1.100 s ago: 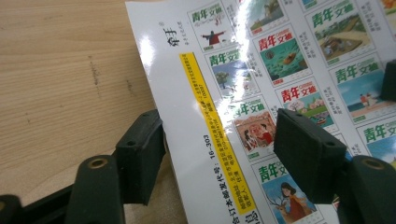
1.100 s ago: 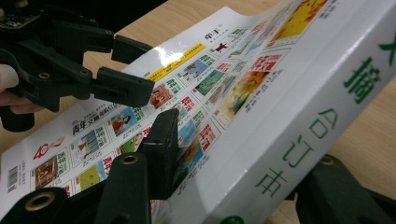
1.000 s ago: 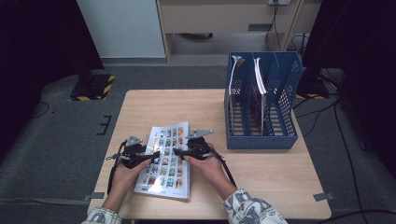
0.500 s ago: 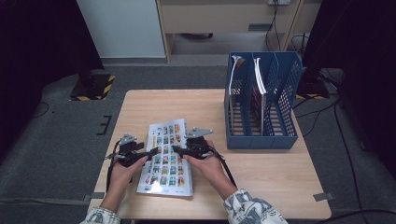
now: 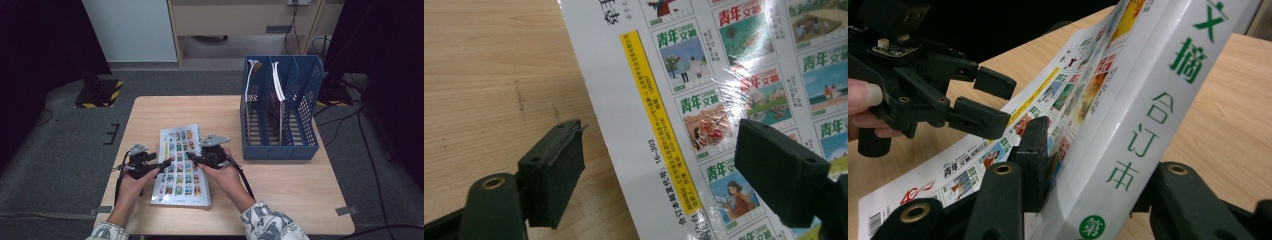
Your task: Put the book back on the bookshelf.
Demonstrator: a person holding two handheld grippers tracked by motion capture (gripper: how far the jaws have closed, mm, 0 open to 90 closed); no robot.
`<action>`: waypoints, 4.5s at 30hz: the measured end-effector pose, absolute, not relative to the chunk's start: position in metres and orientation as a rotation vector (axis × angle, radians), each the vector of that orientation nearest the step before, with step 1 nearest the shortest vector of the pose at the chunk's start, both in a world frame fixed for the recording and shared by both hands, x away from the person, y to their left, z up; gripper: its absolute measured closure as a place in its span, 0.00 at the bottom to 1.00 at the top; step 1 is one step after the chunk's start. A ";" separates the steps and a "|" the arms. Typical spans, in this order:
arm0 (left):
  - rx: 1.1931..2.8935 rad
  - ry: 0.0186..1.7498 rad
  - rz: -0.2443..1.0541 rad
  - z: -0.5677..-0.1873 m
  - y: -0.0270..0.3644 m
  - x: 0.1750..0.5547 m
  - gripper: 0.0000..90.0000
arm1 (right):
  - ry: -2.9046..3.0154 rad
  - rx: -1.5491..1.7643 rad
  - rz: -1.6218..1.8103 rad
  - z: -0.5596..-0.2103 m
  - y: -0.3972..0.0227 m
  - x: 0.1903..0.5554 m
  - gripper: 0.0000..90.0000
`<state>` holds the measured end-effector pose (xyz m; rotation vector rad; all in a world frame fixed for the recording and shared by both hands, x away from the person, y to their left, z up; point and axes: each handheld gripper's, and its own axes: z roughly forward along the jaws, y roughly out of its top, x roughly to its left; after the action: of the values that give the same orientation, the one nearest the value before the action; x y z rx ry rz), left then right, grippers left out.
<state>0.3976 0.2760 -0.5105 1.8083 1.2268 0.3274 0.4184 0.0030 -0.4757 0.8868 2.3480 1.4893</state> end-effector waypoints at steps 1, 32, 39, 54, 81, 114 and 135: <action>1.811 1.225 0.315 -0.511 0.275 0.398 0.22 | 2.345 0.878 1.489 -0.475 0.003 0.419 0.69; 1.737 1.202 0.267 -0.512 0.289 0.440 0.25 | 2.244 0.856 1.534 -0.454 0.017 0.468 0.80; 1.848 1.213 0.199 -0.527 0.281 0.440 0.22 | 2.242 0.883 1.533 -0.457 0.018 0.472 0.81; 1.867 1.173 0.054 -0.534 0.280 0.443 0.42 | 2.242 0.822 1.579 -0.453 0.020 0.462 0.82; 1.877 1.180 0.124 -0.518 0.284 0.437 0.90 | 2.336 0.752 1.532 -0.446 0.009 0.459 0.71; 1.883 1.155 0.287 -0.493 0.280 0.431 0.91 | 2.266 0.786 1.549 -0.436 0.001 0.461 0.80; 1.880 1.118 0.369 -0.479 0.275 0.426 0.92 | 2.270 0.758 1.536 -0.426 -0.003 0.460 0.79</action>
<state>0.4259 0.2753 -0.4790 1.8801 1.1184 0.3687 0.4597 -0.0032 -0.4265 0.7582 2.2699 1.5361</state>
